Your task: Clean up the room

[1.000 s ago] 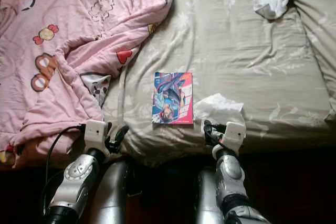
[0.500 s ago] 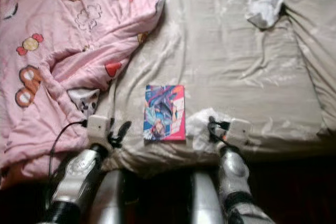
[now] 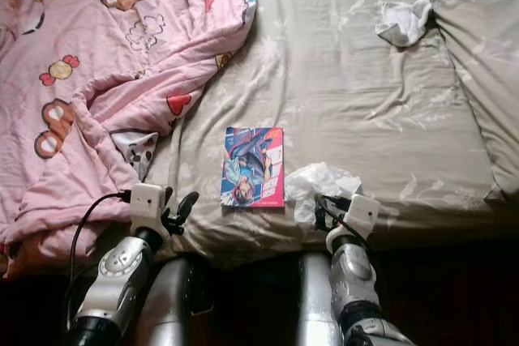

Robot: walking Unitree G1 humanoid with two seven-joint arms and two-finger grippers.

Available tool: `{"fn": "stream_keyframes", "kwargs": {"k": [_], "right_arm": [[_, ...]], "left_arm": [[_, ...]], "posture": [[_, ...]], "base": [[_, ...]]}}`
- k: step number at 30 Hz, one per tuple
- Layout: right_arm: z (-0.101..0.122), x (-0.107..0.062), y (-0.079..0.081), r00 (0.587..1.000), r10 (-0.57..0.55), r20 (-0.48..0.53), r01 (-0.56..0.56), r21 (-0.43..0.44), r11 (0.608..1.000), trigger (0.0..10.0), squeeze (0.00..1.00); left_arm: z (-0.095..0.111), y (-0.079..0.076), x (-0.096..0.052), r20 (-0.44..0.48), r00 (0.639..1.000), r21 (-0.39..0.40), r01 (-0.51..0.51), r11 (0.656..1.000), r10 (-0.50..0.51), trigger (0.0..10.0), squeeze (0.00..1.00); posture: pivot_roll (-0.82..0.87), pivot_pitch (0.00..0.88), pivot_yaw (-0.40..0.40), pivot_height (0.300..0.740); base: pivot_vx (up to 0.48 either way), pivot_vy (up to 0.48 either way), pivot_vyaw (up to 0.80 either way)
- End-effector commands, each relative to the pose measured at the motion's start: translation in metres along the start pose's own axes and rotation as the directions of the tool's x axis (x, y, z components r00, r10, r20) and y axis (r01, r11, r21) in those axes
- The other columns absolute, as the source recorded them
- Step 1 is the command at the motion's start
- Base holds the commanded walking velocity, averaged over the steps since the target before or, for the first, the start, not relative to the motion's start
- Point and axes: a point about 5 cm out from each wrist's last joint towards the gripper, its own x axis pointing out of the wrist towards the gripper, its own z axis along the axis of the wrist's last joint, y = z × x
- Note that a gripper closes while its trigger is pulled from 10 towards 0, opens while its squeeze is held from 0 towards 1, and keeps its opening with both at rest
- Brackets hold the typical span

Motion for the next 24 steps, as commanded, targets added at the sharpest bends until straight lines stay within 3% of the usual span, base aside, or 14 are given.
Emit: {"fn": "stream_keyframes", "kwargs": {"k": [1,11,24], "right_arm": [[-0.012,-0.005,-0.008,0.998,-0.027,-0.050,0.027,0.007,1.000,10.0,0.00],[-0.010,-0.003,-0.013,0.997,-0.045,-0.067,0.052,0.106,0.993,10.0,0.00],[-0.007,0.002,-0.004,0.993,0.005,-0.115,0.006,0.091,0.996,10.0,0.00]], "left_arm": [[-0.007,0.002,-0.006,-0.032,0.999,-0.003,-0.006,1.000,0.006,10.0,0.00],[-0.004,0.001,-0.015,-0.028,1.000,0.001,-0.006,1.000,0.006,10.0,0.00],[0.005,0.003,-0.030,-0.020,1.000,0.012,-0.020,1.000,0.020,10.0,0.00]], "posture": [[-0.02,0.422,0.077,0.637],[0.01,0.473,0.080,0.637],[0.06,0.528,0.087,0.637]], "base": [[0.000,0.000,0.00],[0.000,0.000,0.00],[0.000,0.000,0.00]]}}
